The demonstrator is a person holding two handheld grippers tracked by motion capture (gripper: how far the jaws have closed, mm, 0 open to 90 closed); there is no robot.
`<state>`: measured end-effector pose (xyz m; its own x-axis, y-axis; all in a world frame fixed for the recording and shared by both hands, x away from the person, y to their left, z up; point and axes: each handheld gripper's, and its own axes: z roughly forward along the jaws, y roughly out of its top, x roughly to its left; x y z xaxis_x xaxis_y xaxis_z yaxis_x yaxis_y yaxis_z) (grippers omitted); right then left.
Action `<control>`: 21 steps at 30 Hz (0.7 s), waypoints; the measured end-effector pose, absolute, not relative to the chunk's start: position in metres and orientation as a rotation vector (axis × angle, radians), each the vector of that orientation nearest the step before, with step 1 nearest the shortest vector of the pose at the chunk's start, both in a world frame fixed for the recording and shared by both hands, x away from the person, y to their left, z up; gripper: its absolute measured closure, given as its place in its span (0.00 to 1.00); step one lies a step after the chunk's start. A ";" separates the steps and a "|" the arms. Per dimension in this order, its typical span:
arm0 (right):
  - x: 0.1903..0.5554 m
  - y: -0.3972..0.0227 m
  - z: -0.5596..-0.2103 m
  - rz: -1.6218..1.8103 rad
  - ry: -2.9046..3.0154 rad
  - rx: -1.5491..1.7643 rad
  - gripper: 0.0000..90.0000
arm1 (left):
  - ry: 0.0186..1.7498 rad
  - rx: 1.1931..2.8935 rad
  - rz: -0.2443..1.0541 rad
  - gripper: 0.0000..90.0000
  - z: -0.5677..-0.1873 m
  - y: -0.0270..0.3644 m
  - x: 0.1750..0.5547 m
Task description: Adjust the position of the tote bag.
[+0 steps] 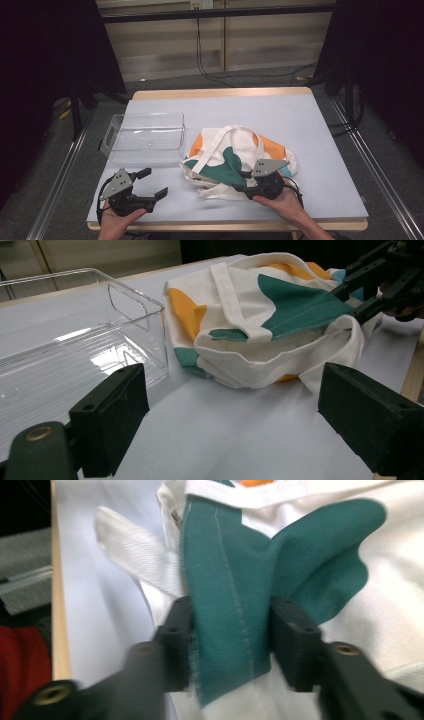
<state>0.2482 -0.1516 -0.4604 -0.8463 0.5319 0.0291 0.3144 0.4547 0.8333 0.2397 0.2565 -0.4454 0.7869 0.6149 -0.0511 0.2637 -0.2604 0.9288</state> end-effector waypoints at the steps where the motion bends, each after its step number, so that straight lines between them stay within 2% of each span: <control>1: 0.249 -0.153 -0.458 1.352 2.470 0.743 0.65 | 0.683 1.842 0.385 0.16 -0.445 0.257 0.239; 11: 0.253 -0.162 -0.447 1.437 2.438 0.765 0.72 | 0.677 1.831 0.356 0.18 -0.445 0.258 0.238; 16: 0.254 -0.166 -0.441 1.477 2.421 0.776 0.80 | 0.665 1.847 0.354 0.20 -0.443 0.257 0.235; 21: 0.256 -0.171 -0.434 1.516 2.388 0.775 0.85 | 0.660 1.854 0.343 0.22 -0.444 0.255 0.235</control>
<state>0.2559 -0.1706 -0.4342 -0.8400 0.5329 0.1017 0.3186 0.3330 0.8875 0.2354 0.2551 -0.4443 0.8039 0.5900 -0.0750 0.2772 -0.2601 0.9249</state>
